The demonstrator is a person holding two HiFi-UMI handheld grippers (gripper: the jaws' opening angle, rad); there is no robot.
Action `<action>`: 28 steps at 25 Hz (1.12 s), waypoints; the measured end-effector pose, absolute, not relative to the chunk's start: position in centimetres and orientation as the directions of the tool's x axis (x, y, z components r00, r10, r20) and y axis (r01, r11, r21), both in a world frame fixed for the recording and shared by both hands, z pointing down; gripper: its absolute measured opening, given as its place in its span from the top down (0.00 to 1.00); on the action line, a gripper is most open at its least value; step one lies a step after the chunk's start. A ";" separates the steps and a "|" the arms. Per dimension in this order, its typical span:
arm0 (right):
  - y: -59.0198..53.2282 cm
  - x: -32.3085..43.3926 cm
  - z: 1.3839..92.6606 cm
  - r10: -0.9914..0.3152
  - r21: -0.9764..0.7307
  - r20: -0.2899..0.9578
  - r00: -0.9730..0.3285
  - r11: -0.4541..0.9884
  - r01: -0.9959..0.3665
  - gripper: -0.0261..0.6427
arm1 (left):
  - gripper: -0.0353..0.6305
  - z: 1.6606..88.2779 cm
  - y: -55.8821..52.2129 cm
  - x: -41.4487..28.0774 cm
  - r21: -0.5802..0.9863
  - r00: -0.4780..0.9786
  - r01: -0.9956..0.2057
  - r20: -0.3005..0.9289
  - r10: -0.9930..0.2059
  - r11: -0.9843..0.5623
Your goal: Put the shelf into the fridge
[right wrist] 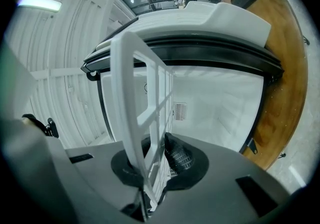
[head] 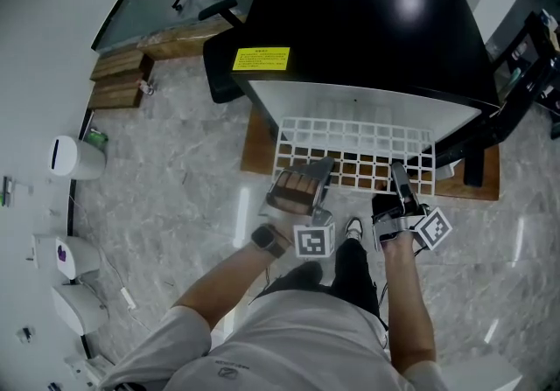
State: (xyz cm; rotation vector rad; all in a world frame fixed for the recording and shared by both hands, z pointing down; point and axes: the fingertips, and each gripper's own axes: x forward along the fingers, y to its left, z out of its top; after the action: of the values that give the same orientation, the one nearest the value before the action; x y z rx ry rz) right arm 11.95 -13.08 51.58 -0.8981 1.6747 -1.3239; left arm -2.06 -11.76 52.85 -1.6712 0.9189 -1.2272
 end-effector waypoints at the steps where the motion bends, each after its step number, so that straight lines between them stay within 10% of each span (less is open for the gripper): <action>1: -13.1 11.9 51.6 -0.890 -0.977 -0.164 -0.424 0.205 -0.052 0.89 | 0.85 53.1 -11.7 -2.2 -0.926 0.248 -0.069 0.345 -0.905 -0.372; 28: -21.6 12.1 52.3 -0.936 -0.989 -0.112 -0.334 0.139 -0.056 0.89 | 0.85 53.3 -20.9 -2.5 -0.941 0.229 -0.045 0.318 -0.920 -0.337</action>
State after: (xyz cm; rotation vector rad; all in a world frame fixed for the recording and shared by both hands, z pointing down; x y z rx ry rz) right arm 12.11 -21.58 52.30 -0.9918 1.5711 -1.3118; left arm -2.48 -20.88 53.32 -1.6120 0.9238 -1.2351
